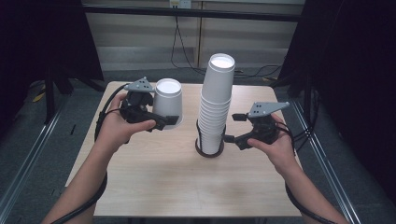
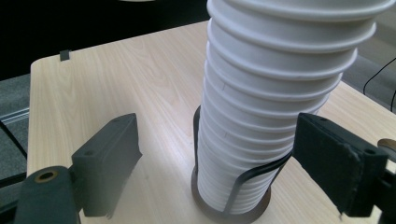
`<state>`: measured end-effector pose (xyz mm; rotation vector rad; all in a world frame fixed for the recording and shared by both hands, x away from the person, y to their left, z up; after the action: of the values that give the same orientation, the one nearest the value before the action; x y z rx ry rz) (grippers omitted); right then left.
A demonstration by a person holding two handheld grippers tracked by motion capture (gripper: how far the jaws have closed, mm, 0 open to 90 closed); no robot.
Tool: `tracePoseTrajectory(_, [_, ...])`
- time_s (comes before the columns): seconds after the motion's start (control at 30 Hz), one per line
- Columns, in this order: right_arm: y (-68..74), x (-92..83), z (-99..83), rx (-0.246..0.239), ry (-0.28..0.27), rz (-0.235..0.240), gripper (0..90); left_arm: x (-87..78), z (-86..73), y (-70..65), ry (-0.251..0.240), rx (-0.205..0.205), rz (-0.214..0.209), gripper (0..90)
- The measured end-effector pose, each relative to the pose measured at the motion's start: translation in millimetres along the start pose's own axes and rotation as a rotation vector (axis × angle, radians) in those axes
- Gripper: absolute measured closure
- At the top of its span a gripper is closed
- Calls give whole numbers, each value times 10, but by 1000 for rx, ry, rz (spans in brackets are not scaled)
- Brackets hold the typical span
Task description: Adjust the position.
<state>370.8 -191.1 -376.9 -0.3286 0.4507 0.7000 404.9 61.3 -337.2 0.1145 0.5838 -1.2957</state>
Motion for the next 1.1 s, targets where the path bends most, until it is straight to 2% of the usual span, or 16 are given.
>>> tracePoseTrajectory(0.23, [45,5,-61,-22,14,13,146,44,-183,7,48,-5,-3,142])
tracePoseTrajectory(0.27, [61,7,-78,-33,18,15,146,61,-234,3,73,2,-2,143])
tracePoseTrajectory(0.33, [82,11,-91,-41,17,25,146,80,-278,-9,90,3,-7,143])
tracePoseTrajectory(0.43, [103,19,-114,-41,22,33,146,103,-314,-29,103,9,-13,144])
tracePoseTrajectory(0.47, [107,21,-122,-42,22,33,146,123,-350,-43,120,16,-17,144])
tracePoseTrajectory(0.77, [150,20,-183,-52,28,42,146,245,-503,-106,172,18,-38,145])
tracePoseTrajectory(0.87, [160,18,-207,-53,32,43,147,295,-568,-116,200,19,-48,145])
tracePoseTrajectory(1.0, [197,42,-265,-64,48,67,146,365,-633,-135,254,30,-61,145])
tracePoseTrajectory(1.1, [214,51,-280,-69,50,74,146,391,-644,-153,268,32,-70,145])
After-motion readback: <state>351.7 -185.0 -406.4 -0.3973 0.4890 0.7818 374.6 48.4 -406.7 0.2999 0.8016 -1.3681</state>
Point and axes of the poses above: each handheld gripper's, and its own axes: x roughly forward along the jaws, z roughly out of its top, y roughly to its left, the point moved 7 cm from there along x, roughly forward along the jaws, and after that the axes turned 15 degrees about -z, right-handed, at the moved point
